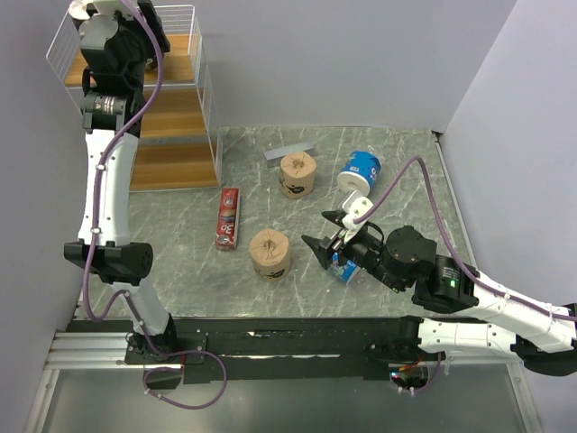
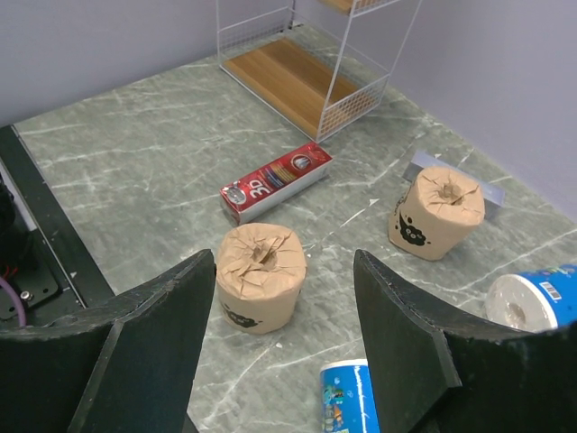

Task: Place and organize the paper towels onto the shelf

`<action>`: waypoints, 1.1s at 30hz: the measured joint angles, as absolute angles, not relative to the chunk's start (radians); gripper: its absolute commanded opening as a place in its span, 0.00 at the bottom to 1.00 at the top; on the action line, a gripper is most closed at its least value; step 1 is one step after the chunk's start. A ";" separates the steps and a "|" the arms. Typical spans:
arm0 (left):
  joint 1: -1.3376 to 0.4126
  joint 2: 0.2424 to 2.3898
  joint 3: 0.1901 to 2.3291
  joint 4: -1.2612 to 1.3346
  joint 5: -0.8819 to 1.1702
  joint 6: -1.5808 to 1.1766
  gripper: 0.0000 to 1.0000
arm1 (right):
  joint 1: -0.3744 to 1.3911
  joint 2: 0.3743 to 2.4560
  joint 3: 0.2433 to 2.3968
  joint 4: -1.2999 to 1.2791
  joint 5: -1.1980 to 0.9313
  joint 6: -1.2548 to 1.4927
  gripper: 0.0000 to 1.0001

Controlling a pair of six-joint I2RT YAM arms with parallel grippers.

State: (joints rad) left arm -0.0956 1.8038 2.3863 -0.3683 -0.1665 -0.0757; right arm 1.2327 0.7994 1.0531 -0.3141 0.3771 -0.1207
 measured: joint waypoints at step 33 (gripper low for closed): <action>-0.043 1.192 1.635 -0.530 -0.113 -0.255 0.99 | 1.233 0.805 0.951 -0.281 0.419 0.015 0.72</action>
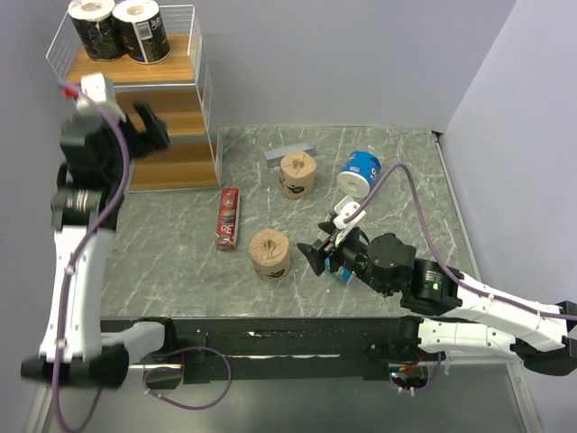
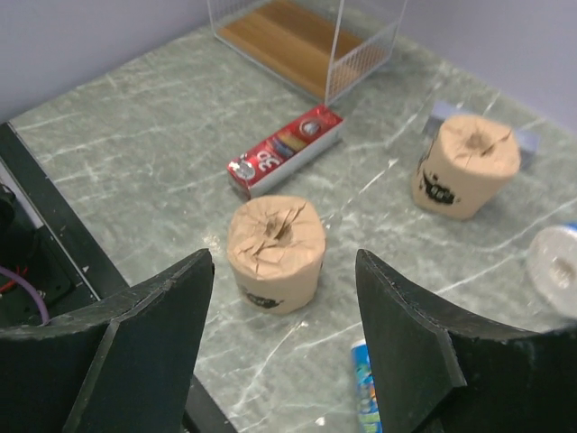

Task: Place and organize the paper towels onto the shelf

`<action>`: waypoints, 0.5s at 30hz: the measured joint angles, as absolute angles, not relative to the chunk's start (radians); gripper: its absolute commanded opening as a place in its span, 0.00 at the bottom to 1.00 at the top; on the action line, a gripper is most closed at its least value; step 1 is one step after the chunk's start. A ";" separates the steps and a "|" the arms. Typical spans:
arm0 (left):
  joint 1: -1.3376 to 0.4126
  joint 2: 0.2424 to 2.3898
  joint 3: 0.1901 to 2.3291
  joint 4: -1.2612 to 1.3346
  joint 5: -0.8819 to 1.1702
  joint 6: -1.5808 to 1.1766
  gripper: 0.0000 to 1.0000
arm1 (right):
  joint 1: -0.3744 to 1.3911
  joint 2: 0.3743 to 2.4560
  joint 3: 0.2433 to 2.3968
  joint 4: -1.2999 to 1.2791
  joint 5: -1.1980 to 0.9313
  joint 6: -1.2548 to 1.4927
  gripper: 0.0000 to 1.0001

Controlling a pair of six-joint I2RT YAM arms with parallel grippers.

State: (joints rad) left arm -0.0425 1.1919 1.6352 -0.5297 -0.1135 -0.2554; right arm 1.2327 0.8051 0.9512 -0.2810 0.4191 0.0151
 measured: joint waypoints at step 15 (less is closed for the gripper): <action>-0.116 0.857 0.953 -0.655 0.226 -0.441 0.98 | 1.233 0.771 0.846 -0.278 0.474 0.149 0.71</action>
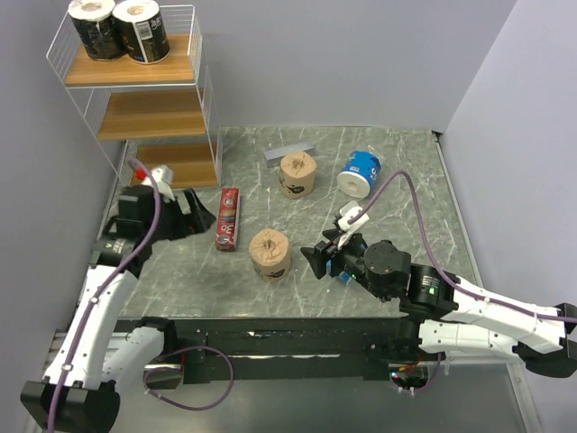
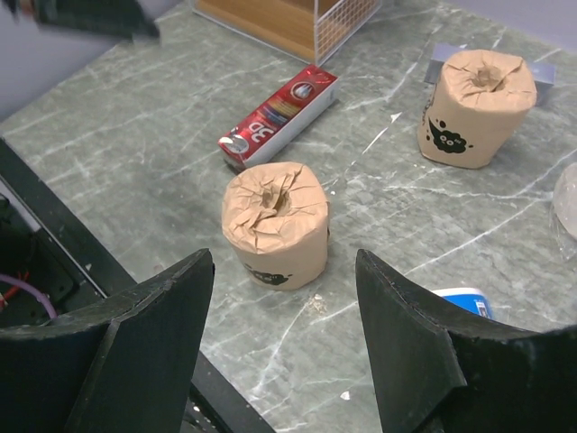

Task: Place and organize the paper towels onto the shelf

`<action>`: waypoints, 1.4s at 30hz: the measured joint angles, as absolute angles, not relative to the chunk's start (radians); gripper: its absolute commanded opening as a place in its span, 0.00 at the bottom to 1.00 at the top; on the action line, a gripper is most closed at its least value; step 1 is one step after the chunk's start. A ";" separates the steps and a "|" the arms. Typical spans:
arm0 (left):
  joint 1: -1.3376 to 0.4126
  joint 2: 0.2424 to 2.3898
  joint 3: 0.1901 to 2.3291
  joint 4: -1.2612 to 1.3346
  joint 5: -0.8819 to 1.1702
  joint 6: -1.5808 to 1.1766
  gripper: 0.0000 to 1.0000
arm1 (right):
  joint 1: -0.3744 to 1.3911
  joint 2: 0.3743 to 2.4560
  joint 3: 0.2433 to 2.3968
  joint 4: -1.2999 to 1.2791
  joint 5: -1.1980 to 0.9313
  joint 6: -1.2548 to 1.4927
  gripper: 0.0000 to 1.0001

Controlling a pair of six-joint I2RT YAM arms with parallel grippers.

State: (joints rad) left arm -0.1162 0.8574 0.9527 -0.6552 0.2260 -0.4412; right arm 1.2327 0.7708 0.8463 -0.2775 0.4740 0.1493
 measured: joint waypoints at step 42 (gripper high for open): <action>-0.674 1.270 0.905 -0.477 -0.026 -0.725 0.81 | 1.233 0.631 0.779 -0.326 0.566 0.216 0.71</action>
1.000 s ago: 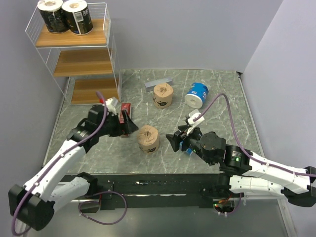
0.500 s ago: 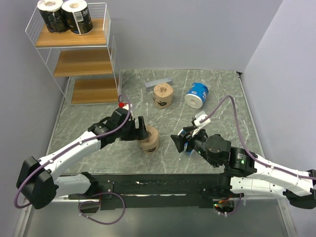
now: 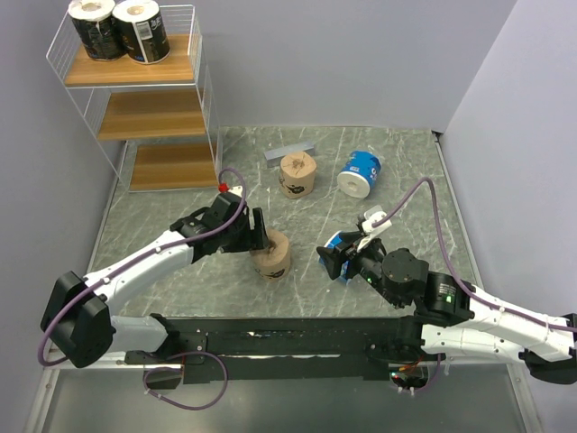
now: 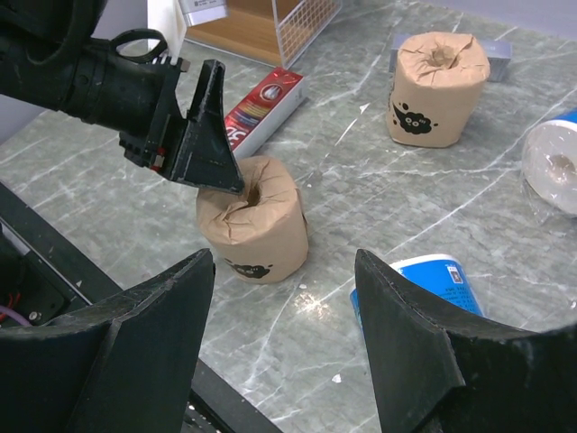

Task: Place and organize the paper towels onto the shelf

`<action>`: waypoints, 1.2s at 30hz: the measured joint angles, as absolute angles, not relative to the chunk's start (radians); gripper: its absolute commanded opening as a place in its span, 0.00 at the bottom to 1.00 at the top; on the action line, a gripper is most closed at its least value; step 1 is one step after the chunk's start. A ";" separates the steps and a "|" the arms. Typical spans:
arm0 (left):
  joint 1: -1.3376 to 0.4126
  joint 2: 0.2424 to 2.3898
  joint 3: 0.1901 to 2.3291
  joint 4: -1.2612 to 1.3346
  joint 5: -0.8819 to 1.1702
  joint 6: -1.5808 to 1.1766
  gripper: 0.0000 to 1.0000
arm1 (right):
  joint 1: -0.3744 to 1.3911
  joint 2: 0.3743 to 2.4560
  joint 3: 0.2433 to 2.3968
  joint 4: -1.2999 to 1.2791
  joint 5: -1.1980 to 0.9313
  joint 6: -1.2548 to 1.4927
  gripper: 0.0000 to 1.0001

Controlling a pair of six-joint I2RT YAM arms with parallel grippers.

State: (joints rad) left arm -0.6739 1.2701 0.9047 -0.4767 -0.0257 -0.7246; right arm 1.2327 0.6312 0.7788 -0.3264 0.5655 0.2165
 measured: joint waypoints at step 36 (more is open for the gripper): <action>-0.679 1.256 0.915 -0.512 -0.044 -0.730 0.38 | 1.233 0.622 0.779 -0.326 0.569 0.208 0.71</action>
State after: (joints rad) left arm -0.6788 1.2564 0.9154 -0.5117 -0.0437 -0.7300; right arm 1.2327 0.6224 0.7788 -0.3260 0.5690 0.2077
